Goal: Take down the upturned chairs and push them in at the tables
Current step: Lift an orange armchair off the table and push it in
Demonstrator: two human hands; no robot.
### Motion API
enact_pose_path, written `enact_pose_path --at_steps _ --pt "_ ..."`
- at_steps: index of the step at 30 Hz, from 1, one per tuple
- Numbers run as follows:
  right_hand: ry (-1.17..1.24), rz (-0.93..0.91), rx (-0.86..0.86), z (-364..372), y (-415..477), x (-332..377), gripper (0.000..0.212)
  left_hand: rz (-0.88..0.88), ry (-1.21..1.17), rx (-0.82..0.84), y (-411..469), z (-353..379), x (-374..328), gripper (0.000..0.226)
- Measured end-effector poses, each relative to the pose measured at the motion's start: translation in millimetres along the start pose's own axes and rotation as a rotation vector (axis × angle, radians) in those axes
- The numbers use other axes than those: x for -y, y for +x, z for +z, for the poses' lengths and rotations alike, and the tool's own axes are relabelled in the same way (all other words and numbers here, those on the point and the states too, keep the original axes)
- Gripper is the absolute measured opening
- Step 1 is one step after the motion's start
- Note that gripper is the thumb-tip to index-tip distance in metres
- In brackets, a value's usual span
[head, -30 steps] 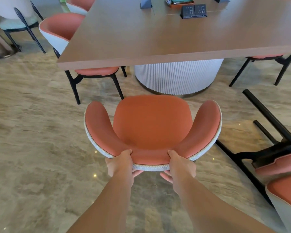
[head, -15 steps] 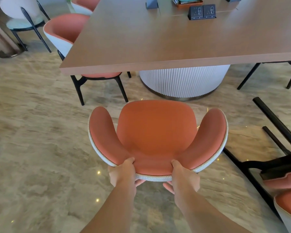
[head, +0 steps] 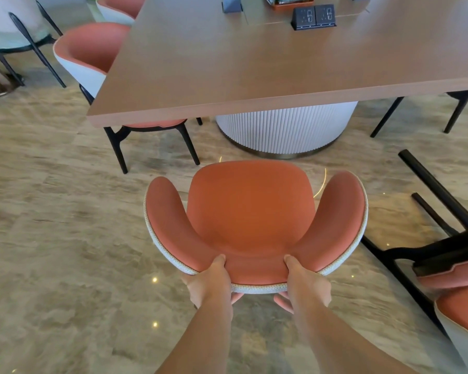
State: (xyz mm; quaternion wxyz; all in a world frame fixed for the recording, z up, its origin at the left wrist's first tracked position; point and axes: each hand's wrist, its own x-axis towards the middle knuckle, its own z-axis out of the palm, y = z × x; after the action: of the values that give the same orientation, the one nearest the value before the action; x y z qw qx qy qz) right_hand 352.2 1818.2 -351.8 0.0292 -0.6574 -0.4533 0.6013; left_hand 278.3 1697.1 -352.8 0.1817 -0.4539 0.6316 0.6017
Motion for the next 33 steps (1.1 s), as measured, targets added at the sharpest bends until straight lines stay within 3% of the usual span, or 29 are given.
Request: enact_pose_path --at_steps 5,10,12,15,18,20,22,26,28,30,32,33 --pt "-0.028 0.040 -0.002 -4 -7 8 0.037 -0.050 0.052 0.051 -1 -3 -2 0.075" --pt "0.024 0.070 -0.006 -7 -7 12 0.060 0.034 0.072 0.052 9 -16 -25 0.082" --pt "0.007 -0.042 -0.155 -11 3 22 0.079 0.232 0.163 -0.021 21 -26 -51 0.090" --pt "-0.325 -0.350 -0.352 -23 17 54 0.094 0.609 0.551 -0.015 31 -33 -90 0.091" --pt "-0.909 -0.597 -0.370 -16 28 66 0.084 1.057 1.125 0.050 30 -16 -93 0.077" --pt "-1.082 -0.606 -0.391 -4 31 67 0.072 1.198 1.366 0.218 25 4 -83 0.066" --pt "-1.126 -0.596 -0.407 0 37 75 0.070 1.144 1.501 0.327 27 20 -76 0.062" --pt "-1.389 -0.721 -0.383 -11 69 104 0.060 1.160 1.616 0.321 45 37 -85 0.054" --pt "-1.597 -0.845 -0.283 -6 84 115 0.047 1.037 1.565 0.541 40 50 -89 0.052" --pt "-1.753 -0.941 -0.062 7 94 117 0.044 0.787 1.540 0.869 19 60 -82 0.057" --pt "-1.813 -0.891 0.112 22 98 114 0.042 0.623 1.559 1.074 -2 67 -66 0.070" --pt "-1.822 -0.859 0.160 30 100 111 0.039 0.634 1.594 1.133 -8 67 -57 0.082"
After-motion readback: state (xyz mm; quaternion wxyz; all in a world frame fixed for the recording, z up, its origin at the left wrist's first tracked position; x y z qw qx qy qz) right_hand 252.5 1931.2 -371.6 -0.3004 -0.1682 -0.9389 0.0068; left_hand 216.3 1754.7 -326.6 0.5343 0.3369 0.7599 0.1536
